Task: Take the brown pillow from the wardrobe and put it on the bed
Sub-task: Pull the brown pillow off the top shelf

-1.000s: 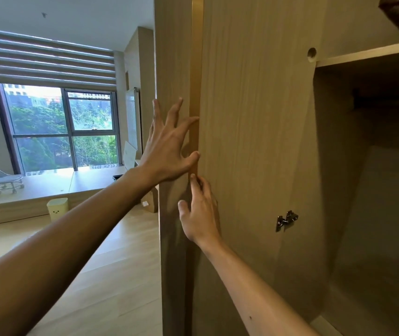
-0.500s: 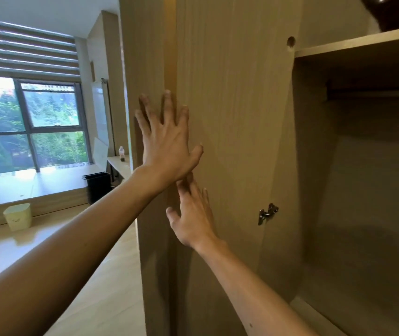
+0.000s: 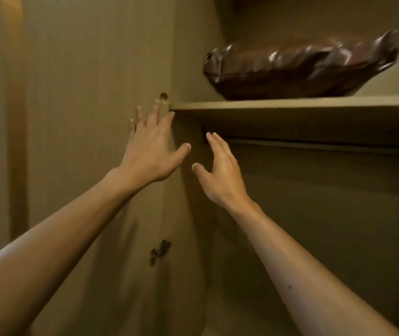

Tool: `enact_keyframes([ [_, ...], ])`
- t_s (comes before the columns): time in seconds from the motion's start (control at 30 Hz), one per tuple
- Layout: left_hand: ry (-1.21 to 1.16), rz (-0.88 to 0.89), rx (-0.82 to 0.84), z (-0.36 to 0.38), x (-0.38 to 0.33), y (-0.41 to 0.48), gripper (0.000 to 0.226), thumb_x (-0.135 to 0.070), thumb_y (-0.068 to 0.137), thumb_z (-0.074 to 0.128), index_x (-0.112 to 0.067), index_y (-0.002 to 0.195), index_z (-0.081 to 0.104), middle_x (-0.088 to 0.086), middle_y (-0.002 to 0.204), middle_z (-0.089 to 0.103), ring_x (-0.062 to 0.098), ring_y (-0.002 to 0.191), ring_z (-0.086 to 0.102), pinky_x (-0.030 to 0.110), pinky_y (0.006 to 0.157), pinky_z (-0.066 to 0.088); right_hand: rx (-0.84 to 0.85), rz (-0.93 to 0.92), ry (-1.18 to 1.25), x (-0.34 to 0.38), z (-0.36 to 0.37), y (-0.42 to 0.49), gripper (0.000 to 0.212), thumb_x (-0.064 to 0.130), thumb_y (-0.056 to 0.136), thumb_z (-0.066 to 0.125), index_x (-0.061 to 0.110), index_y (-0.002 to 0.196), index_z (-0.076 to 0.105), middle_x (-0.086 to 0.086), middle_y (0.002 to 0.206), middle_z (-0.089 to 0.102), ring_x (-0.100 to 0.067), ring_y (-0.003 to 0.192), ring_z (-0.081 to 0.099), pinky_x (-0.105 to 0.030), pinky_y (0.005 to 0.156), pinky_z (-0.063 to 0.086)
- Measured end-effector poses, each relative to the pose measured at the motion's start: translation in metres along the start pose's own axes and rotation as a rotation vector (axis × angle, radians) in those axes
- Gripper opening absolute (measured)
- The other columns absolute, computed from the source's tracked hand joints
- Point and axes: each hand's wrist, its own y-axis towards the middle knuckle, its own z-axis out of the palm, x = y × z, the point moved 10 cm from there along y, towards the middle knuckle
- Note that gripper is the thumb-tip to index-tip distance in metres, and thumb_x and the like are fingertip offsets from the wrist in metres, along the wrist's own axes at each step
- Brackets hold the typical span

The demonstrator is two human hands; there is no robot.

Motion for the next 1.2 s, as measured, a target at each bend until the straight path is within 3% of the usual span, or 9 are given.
enact_keyframes([
  [0.2, -0.106, 0.146, -0.133, -0.012, -0.094, 0.068, 0.085, -0.058, 0.092, 0.060, -0.020, 0.161, 0.030, 0.012, 0.174, 0.014, 0.040, 0.160, 0.005, 0.056, 0.127, 0.009, -0.212, -0.103, -0.223, 0.003, -0.137, 0.051, 0.075, 0.031, 0.098, 0.068, 0.023, 0.162, 0.031, 0.003, 0.170, 0.028, -0.019, 0.154, 0.030, -0.035, 0.119, 0.029],
  [0.33, -0.109, 0.265, -0.177, -0.014, -0.145, 0.117, 0.084, -0.056, 0.093, 0.060, -0.018, 0.161, 0.029, 0.012, 0.174, 0.017, 0.038, 0.160, 0.008, 0.055, 0.128, 0.010, -0.316, -0.123, -0.384, 0.012, -0.202, 0.085, 0.073, 0.030, 0.096, 0.071, 0.020, 0.160, 0.037, 0.001, 0.166, 0.035, -0.023, 0.149, 0.040, -0.038, 0.116, 0.038],
  [0.43, -0.056, 0.358, -0.199, -0.007, -0.170, 0.154, 0.087, -0.058, 0.092, 0.060, -0.019, 0.162, 0.027, 0.011, 0.174, 0.017, 0.039, 0.160, 0.008, 0.055, 0.128, 0.010, -0.341, -0.118, -0.525, 0.007, -0.232, 0.107, 0.075, 0.030, 0.093, 0.073, 0.021, 0.159, 0.039, -0.001, 0.166, 0.035, -0.024, 0.151, 0.037, -0.044, 0.120, 0.035],
  [0.63, 0.071, 0.432, -0.026, 0.032, -0.182, 0.228, 0.108, -0.064, 0.086, 0.067, -0.018, 0.166, 0.010, 0.009, 0.176, 0.004, 0.037, 0.161, -0.002, 0.056, 0.128, 0.010, -0.310, -0.013, -0.924, -0.020, -0.258, 0.154, 0.087, 0.033, 0.088, 0.079, 0.022, 0.161, 0.032, -0.006, 0.170, 0.027, -0.027, 0.158, 0.022, -0.053, 0.129, 0.010],
  [0.73, 0.095, 0.465, 0.022, 0.048, -0.181, 0.251, 0.113, -0.065, 0.085, 0.068, -0.017, 0.166, 0.005, 0.007, 0.176, 0.003, 0.038, 0.161, -0.003, 0.056, 0.127, 0.007, -0.274, 0.025, -1.020, -0.031, -0.256, 0.175, 0.092, 0.035, 0.085, 0.082, 0.021, 0.160, 0.032, -0.007, 0.170, 0.028, -0.029, 0.159, 0.019, -0.057, 0.128, 0.008],
  [0.9, 0.047, 0.492, -0.043, 0.060, -0.183, 0.272, 0.110, -0.067, 0.085, 0.065, -0.017, 0.166, 0.008, 0.006, 0.175, 0.011, 0.037, 0.161, 0.006, 0.057, 0.128, 0.006, -0.229, 0.002, -1.153, -0.036, -0.239, 0.202, 0.093, 0.044, 0.081, 0.083, 0.021, 0.158, 0.036, -0.006, 0.164, 0.040, -0.030, 0.155, 0.029, -0.061, 0.126, 0.009],
  [1.03, -0.006, 0.514, -0.094, 0.067, -0.184, 0.276, 0.105, -0.064, 0.086, 0.064, -0.017, 0.165, 0.013, 0.006, 0.174, 0.018, 0.035, 0.160, 0.013, 0.056, 0.128, 0.011, -0.243, 0.015, -1.244, -0.039, -0.234, 0.209, 0.079, 0.046, 0.082, 0.082, 0.021, 0.149, 0.047, -0.005, 0.146, 0.057, -0.032, 0.143, 0.045, -0.062, 0.124, 0.015],
  [1.2, -0.020, 0.512, -0.109, 0.064, -0.183, 0.266, 0.098, -0.060, 0.090, 0.063, -0.017, 0.164, 0.016, 0.008, 0.173, 0.021, 0.036, 0.159, 0.015, 0.057, 0.128, 0.013, -0.293, -0.073, -1.262, -0.027, -0.228, 0.203, 0.047, 0.032, 0.092, 0.075, 0.019, 0.134, 0.060, -0.004, 0.130, 0.066, -0.030, 0.127, 0.057, -0.057, 0.119, 0.029],
])
